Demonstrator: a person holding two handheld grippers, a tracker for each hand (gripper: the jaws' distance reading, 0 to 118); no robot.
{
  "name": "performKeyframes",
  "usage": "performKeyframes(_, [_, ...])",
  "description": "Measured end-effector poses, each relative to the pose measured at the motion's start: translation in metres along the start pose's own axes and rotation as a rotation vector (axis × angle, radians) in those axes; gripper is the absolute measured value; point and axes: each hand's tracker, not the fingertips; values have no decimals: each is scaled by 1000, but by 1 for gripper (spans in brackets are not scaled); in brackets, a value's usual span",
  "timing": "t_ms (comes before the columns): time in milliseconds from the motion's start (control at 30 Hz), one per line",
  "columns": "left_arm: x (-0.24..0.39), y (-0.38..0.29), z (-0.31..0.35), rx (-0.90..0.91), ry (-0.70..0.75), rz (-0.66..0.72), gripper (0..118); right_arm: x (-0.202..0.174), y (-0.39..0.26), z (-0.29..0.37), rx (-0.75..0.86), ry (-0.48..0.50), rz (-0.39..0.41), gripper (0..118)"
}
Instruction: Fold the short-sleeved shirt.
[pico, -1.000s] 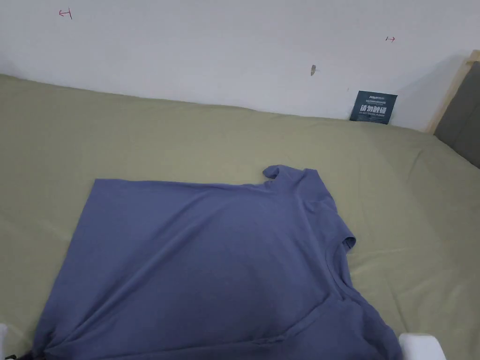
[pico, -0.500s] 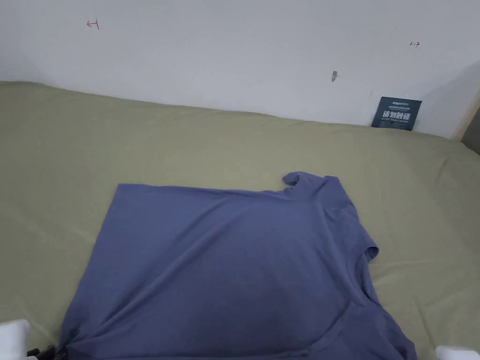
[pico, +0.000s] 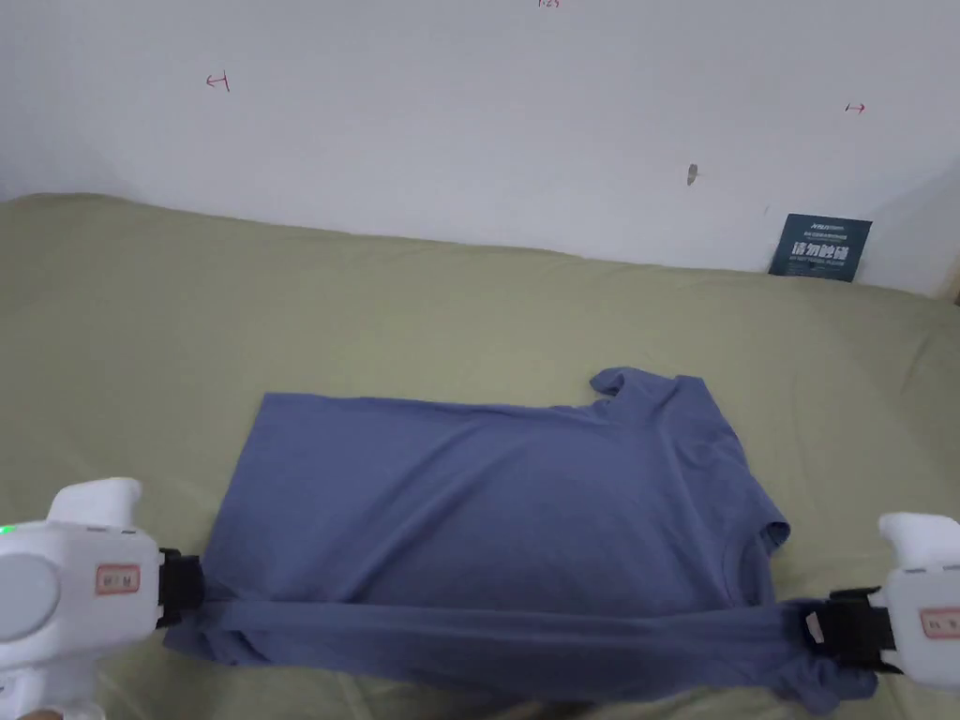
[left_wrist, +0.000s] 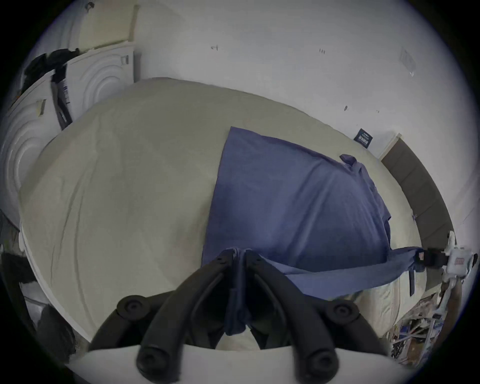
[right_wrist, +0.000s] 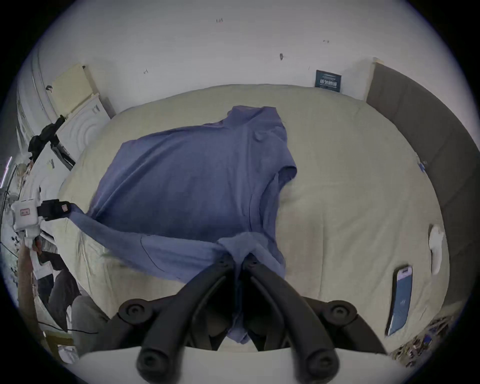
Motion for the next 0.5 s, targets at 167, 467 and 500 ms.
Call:
performKeyframes(167, [2, 47, -34, -81, -5, -14, 11, 8, 56, -37, -79, 7, -9, 5])
performKeyframes(467, [8, 76, -75, -96, 64, -40, 68, 11, 79, -85, -31, -97, -53, 94])
performKeyframes(500, [5, 74, -73, -76, 47, -21, 68, 12, 76, -85, 15, -93, -52, 92])
